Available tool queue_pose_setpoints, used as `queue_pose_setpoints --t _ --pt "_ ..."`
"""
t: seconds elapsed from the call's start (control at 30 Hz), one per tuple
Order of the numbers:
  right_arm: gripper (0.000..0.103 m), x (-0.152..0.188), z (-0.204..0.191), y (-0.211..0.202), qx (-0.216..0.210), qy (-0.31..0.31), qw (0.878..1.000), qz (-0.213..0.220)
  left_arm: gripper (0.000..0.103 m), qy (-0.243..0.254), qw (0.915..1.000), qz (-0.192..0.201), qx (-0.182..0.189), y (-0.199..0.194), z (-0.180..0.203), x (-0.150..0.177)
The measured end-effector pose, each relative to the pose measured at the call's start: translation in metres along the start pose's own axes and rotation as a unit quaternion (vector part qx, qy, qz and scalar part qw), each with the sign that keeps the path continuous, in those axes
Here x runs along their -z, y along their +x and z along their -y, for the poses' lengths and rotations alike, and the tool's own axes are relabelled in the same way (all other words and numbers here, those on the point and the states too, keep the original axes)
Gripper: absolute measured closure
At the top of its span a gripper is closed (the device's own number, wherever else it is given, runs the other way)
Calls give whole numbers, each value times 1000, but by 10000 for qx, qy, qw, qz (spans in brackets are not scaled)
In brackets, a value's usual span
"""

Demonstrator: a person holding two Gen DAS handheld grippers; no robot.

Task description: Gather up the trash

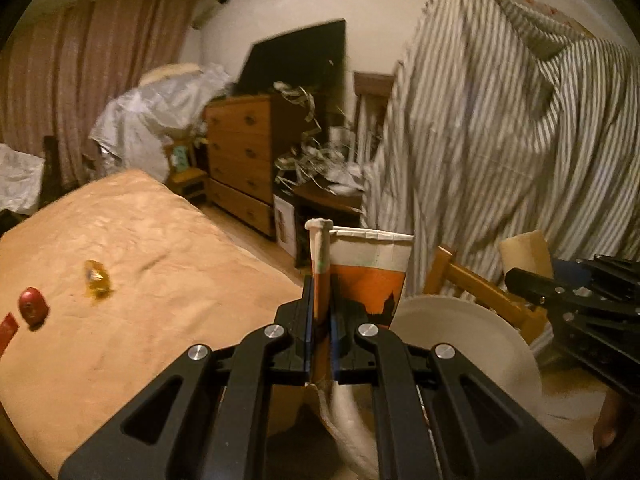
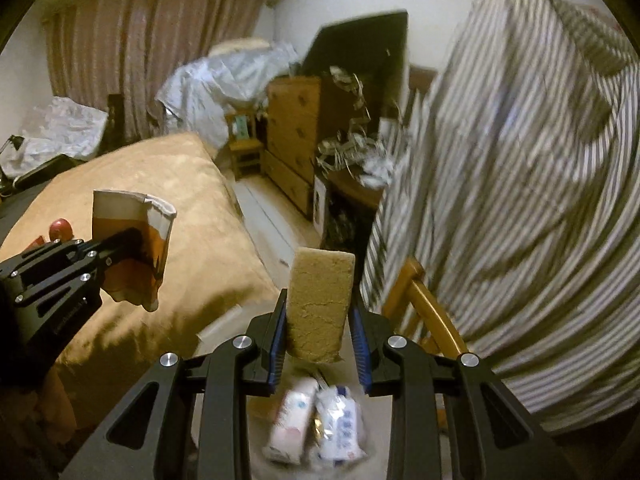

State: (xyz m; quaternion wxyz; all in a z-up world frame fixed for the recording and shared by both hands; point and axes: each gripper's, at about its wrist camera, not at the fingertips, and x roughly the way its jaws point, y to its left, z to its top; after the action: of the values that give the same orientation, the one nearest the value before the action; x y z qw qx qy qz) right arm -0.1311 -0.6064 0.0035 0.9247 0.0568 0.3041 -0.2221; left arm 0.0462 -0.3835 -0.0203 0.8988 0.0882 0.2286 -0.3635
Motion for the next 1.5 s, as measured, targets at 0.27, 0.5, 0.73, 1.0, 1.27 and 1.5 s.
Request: queue_pose_setpoints --t 0.27,0.5,0.73,1.0,1.27,1.5 --pt "73 19 30 49 -115 170 9939 -1081 98 -53 9937 -986 527 51 21 13" --pt "73 38 43 73 -322 360 9883 -1446 98 -26 9858 -1518 720 79 27 32" --pt "66 42 38 76 -404 400 9869 -1513 86 62 9847 -1569 750 81 32 28" --pt "53 45 45 55 -367 641 9894 -1252 25 117 9898 -1310 554 66 28 22" --pt "21 58 23 -69 -110 560 9983 -86 6 251 9971 -488 535 -25 13 19" --pt "7 106 -20 -153 195 388 9966 699 5 273 9989 -189 323 -93 10 49"
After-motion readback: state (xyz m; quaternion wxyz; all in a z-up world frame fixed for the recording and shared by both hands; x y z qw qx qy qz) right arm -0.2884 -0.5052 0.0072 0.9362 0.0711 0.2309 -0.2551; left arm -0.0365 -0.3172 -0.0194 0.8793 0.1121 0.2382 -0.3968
